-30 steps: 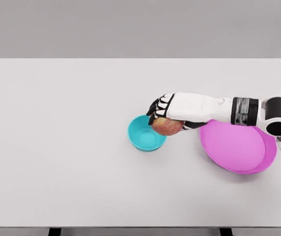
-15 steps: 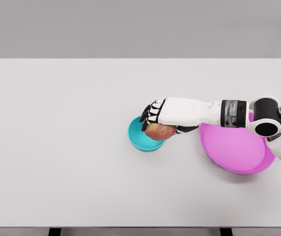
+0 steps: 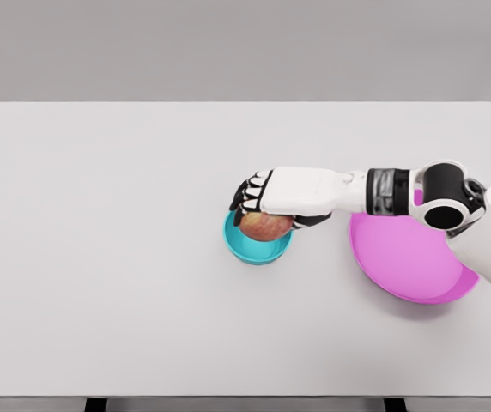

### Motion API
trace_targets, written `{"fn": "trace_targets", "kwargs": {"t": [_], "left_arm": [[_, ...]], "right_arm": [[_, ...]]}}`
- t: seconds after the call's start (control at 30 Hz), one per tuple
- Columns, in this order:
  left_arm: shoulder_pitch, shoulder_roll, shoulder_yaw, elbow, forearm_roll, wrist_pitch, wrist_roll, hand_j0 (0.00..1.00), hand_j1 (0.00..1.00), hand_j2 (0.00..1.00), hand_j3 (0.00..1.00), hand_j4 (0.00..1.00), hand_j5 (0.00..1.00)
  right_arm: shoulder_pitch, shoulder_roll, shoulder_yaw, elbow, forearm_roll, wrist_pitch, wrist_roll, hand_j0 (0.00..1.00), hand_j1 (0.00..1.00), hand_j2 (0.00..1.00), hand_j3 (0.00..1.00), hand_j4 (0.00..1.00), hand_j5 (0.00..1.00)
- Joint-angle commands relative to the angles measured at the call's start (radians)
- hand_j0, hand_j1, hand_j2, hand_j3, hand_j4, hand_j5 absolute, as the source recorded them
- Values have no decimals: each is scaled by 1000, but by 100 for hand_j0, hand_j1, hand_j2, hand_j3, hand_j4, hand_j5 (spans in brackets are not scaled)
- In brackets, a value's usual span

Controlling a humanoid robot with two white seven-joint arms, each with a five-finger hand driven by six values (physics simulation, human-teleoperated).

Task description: Put the apple from the pink plate into the blue bowl with your right arm

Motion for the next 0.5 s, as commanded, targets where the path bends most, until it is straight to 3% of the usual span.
{"fn": "trace_targets", "kwargs": {"t": [0.0,0.1,0.13,0.17,0.2,0.47], "left_arm": [[-2,0,0,0,1,0,0,100,100,100,100,100,100],[-2,0,0,0,1,0,0,100,100,100,100,100,100],[0,0,0,0,1,0,0,100,100,100,100,100,100],[-2,0,0,0,1,0,0,100,100,100,100,100,100],[0,0,0,0,1,0,0,100,100,100,100,100,100],[0,0,0,0,1,0,0,100,100,100,100,100,100]], "right_arm": [[0,6,8,12,-3,3,-1,62,62,62,62,62,62],[0,6,10,12,-2,3,-1,65,65,65,65,65,65],[0,6,10,12,-2,3,-1,73,73,73,73,73,73],[0,6,10,12,-2,3,-1,96,96,96,96,96,96],[0,5,10,12,-2,3,-1,100,100,100,100,100,100],[0,5,13,9,-2,3,-1,100,100,100,100,100,100]]}}
